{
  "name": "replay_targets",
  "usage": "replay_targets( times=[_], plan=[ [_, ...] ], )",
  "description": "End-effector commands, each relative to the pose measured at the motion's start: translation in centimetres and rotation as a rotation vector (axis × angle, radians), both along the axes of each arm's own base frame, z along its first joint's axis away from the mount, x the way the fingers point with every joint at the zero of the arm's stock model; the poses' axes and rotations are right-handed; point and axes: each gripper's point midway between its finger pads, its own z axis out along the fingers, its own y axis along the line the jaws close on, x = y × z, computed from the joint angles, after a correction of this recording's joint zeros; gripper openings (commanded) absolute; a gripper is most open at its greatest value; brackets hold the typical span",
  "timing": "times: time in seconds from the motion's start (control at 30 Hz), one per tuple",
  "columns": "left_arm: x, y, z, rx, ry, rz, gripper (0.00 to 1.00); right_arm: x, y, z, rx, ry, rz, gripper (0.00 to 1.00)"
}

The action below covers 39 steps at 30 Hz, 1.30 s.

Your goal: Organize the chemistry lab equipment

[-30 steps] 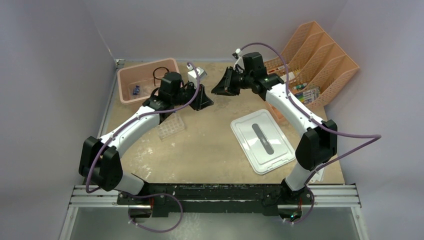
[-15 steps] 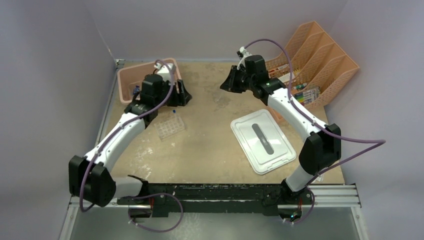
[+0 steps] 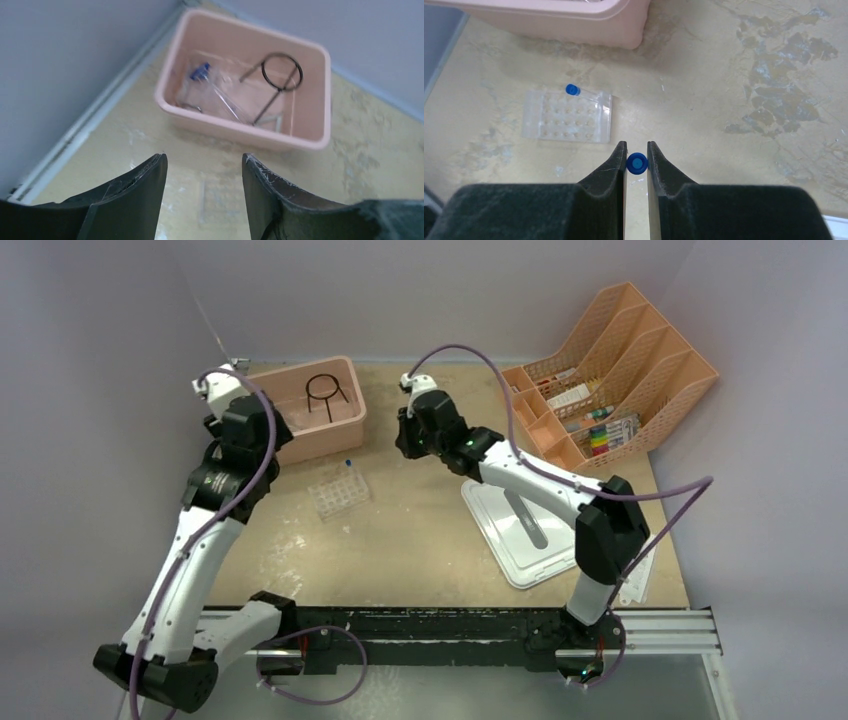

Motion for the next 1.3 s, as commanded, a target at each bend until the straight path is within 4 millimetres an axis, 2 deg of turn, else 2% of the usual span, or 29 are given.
replay_targets(
  times=[0.0, 0.13, 0.23, 0.33, 0.43, 0.6, 0.8, 0.87, 1.07, 1.27],
  plan=[
    [-3.9, 5.3, 6.7, 0.069, -0.163, 0.264, 0.57, 0.9, 2.3, 1.8, -0.053, -0.157, -0.027, 0.1],
    [-5.8, 6.7, 9.1, 0.093, -0.213, 0.314, 0.61, -0.6, 5.1, 0.8, -0.089, -0.181, 0.005, 0.1],
    [-7.0, 7.7, 9.8, 0.1, -0.247, 0.365, 0.62, -1.4, 7.0, 0.2, -0.094, -0.226, 0.016, 0.1],
    [-7.3, 7.9, 9.0, 0.085, -0.288, 0.383, 0.63, -1.8, 8.6, -0.5, -0.107, -0.271, 0.013, 0.1],
    [-7.3, 8.1, 7.9, 0.093, -0.279, 0.397, 0.64, -1.9, 9.9, -0.6, -0.086, -0.304, 0.011, 0.1],
    [-7.2, 8.1, 7.3, 0.084, -0.277, 0.409, 0.64, -2.3, 12.3, -0.5, -0.064, -0.34, 0.039, 0.1],
    [-7.5, 8.4, 6.8, 0.085, -0.278, 0.433, 0.65, -1.7, 13.1, -1.1, -0.077, -0.368, 0.027, 0.09],
    [-8.0, 8.8, 7.1, 0.095, -0.281, 0.46, 0.65, -1.8, 13.4, -1.9, -0.087, -0.347, 0.041, 0.09],
    [-11.2, 10.5, 10.1, 0.105, -0.319, 0.539, 0.64, -1.9, 14.0, -2.6, -0.08, -0.334, 0.055, 0.09],
    [-12.5, 10.8, 11.6, 0.083, -0.36, 0.534, 0.64, -1.4, 14.7, -2.8, -0.072, -0.332, 0.063, 0.09]
  ],
)
